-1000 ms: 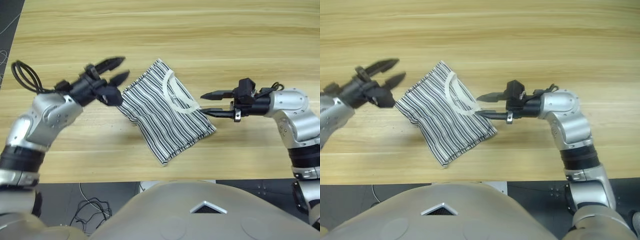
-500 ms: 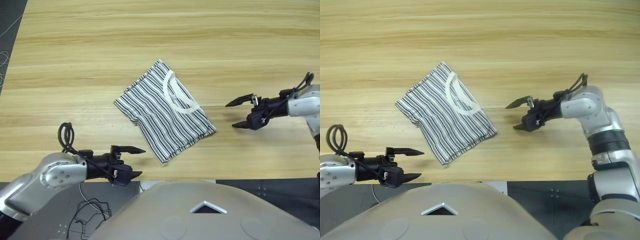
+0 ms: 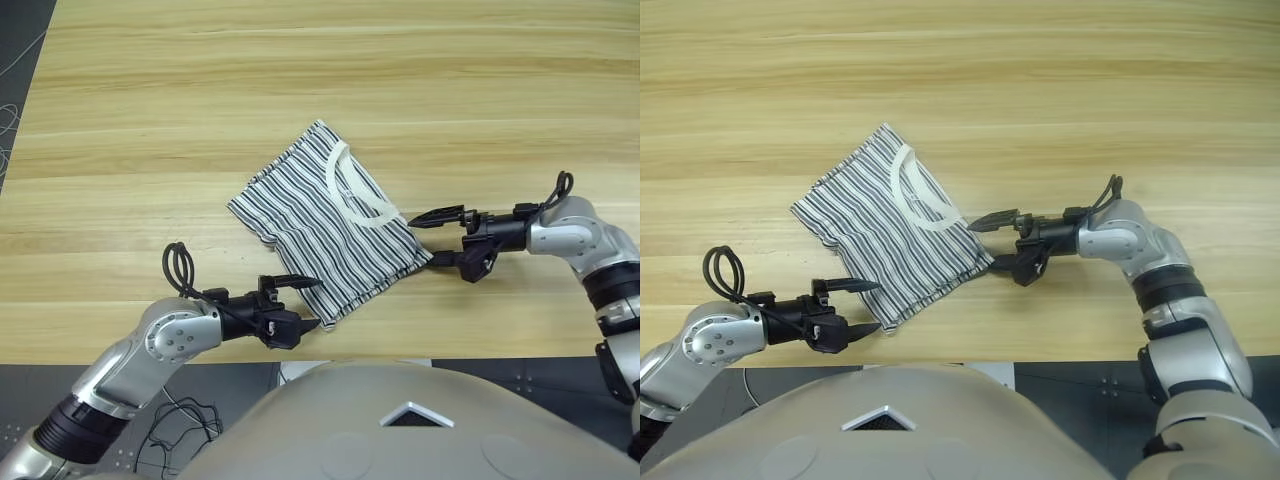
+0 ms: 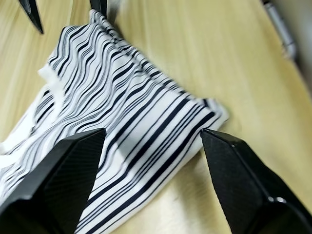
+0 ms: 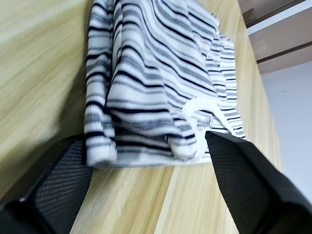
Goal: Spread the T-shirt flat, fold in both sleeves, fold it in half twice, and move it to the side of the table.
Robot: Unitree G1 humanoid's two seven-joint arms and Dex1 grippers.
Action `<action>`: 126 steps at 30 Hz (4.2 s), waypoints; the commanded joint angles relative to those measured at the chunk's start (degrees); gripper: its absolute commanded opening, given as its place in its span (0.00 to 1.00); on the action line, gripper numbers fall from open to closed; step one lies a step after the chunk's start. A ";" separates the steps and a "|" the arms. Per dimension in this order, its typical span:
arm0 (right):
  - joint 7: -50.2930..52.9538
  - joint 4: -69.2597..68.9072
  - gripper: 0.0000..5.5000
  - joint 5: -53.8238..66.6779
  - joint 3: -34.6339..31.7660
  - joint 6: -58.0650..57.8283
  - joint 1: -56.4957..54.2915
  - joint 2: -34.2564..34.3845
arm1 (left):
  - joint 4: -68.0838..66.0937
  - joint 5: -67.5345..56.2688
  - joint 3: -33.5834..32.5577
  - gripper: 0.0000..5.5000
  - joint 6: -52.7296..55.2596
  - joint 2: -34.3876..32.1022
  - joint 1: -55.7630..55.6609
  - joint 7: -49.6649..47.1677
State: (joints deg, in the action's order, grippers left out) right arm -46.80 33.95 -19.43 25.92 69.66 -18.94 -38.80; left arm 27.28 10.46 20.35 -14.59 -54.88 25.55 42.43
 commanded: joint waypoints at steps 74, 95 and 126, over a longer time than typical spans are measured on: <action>-23.18 -35.06 0.02 35.03 -2.00 -60.44 -2.58 1.43 | 0.98 -42.13 -22.06 0.02 19.87 -1.20 -1.39 19.23; -12.23 6.95 0.08 15.34 -0.78 -38.93 -17.53 21.57 | -20.94 -26.69 -18.99 0.02 18.15 9.34 -14.76 14.09; 0.29 -2.59 0.19 11.91 4.02 -42.56 -2.77 29.58 | -24.84 -22.22 -25.76 0.17 6.99 15.23 -19.84 3.46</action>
State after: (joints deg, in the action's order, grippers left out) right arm -50.02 27.73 -3.34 28.51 28.60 -21.77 -10.81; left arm -0.39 -11.70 -5.45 -8.62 -40.28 4.59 46.50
